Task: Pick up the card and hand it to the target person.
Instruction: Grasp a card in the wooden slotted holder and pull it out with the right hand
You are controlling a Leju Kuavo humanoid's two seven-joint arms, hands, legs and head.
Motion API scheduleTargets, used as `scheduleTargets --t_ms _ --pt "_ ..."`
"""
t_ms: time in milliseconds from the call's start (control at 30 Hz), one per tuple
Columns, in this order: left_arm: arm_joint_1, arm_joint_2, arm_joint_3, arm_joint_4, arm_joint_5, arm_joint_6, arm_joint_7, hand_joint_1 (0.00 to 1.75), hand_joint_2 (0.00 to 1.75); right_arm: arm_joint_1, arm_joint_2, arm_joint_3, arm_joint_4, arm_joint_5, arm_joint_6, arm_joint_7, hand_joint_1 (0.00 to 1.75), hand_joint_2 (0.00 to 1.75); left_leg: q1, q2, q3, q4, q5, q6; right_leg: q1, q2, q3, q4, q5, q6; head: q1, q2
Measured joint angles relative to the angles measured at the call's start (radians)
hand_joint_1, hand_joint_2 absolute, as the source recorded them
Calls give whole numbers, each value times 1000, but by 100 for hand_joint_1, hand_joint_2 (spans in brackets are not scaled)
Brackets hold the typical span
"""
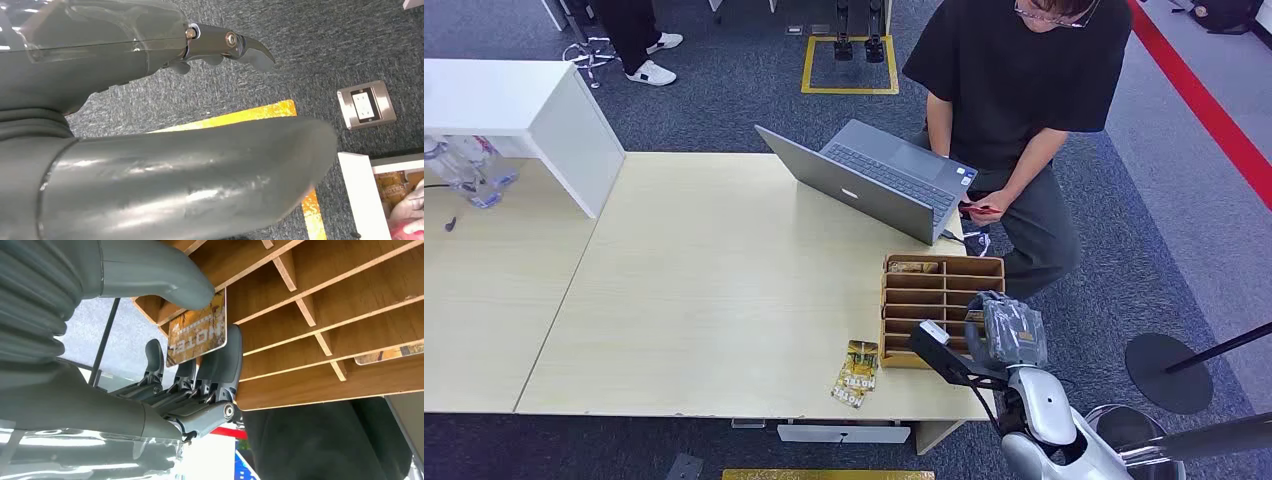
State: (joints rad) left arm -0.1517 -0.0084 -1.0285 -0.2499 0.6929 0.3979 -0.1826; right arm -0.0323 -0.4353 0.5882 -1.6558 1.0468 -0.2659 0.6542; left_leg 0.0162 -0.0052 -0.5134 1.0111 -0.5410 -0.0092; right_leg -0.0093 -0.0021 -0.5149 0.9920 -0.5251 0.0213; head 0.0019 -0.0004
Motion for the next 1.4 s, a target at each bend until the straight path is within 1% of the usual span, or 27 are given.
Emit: scheduleTargets --t_ms 100,233,467,633,767,867,933,1000,1100,1233,1400 --pt "0 0 0 0 0 0 0 0 0 0 0 0 1 6 3 5 101 175 0 0 0 0 0 0 0 0 0 0 0 0 0 0" --pt "0 0 0 0 -1 0 0 0 0 0 0 0 2 16 5 11 92 175 0 0 0 0 0 0 0 0 0 0 0 0 0 0" --pt "0 0 0 0 -5 0 1 0 0 0 0 0 2 33 9 17 84 175 0 0 0 0 0 0 0 0 0 0 0 0 0 0" --pt "0 0 0 0 -8 0 2 0 0 0 -1 0 2 44 10 23 83 175 0 0 0 0 0 0 0 0 0 0 0 0 0 0" --pt "0 0 0 0 -9 0 1 0 0 0 -1 0 2 46 10 24 88 175 0 0 0 0 0 0 0 0 0 0 0 0 0 0" --pt "0 0 0 0 -9 0 1 0 0 0 -3 0 2 46 10 25 103 175 0 0 0 0 0 0 0 0 0 0 0 0 0 0" --pt "0 0 0 0 -9 0 2 0 0 0 -3 0 2 46 11 25 118 175 0 0 0 0 0 0 0 0 0 0 0 0 0 0" --pt "0 0 0 0 -9 0 2 0 0 0 -3 0 2 47 12 25 127 175 0 0 0 0 0 0 0 0 0 0 0 0 0 0" --pt "0 0 0 0 -9 0 2 0 0 0 -3 0 2 47 13 26 123 175 0 0 0 0 0 0 0 0 0 0 0 0 0 0" --pt "0 0 0 0 -11 0 3 0 0 -2 -3 0 2 47 16 26 129 175 0 0 0 0 0 0 0 0 0 0 0 0 0 0" --pt "0 0 0 0 -12 0 3 0 0 -5 -3 0 2 48 18 26 129 175 0 0 0 0 0 0 0 0 0 0 0 0 0 0"
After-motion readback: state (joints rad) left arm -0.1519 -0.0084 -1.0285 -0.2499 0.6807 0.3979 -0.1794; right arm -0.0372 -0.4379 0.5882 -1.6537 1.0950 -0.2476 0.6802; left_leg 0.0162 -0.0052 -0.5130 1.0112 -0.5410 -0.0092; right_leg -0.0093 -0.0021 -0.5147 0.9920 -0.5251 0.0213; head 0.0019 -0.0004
